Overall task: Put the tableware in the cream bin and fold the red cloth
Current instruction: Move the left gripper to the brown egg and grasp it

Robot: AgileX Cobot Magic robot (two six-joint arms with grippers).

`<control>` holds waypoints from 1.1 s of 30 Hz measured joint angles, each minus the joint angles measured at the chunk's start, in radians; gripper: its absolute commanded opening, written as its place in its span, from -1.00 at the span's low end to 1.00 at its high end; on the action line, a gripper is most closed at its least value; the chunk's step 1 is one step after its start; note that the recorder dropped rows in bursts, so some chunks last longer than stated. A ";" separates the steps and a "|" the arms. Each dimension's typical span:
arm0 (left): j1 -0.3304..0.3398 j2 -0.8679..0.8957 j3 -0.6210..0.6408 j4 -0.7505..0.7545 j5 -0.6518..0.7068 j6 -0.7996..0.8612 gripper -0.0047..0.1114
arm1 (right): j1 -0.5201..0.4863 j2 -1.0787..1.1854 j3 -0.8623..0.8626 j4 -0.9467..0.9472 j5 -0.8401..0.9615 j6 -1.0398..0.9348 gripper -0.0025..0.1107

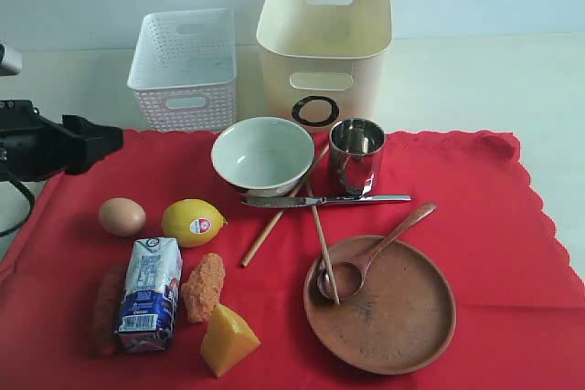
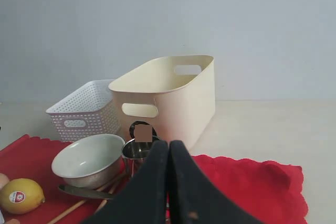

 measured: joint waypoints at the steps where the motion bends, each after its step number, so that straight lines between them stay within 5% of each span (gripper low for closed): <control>1: 0.000 0.011 0.000 0.005 0.006 -0.002 0.30 | 0.000 0.000 0.000 0.000 0.000 0.000 -0.96; 9: 0.000 0.063 0.000 0.020 0.045 -0.004 0.52 | 0.000 0.000 0.000 0.000 0.000 0.000 -0.96; 33: 0.000 0.170 -0.002 0.291 0.014 0.010 0.52 | 0.000 0.000 0.000 0.000 0.000 0.000 -0.96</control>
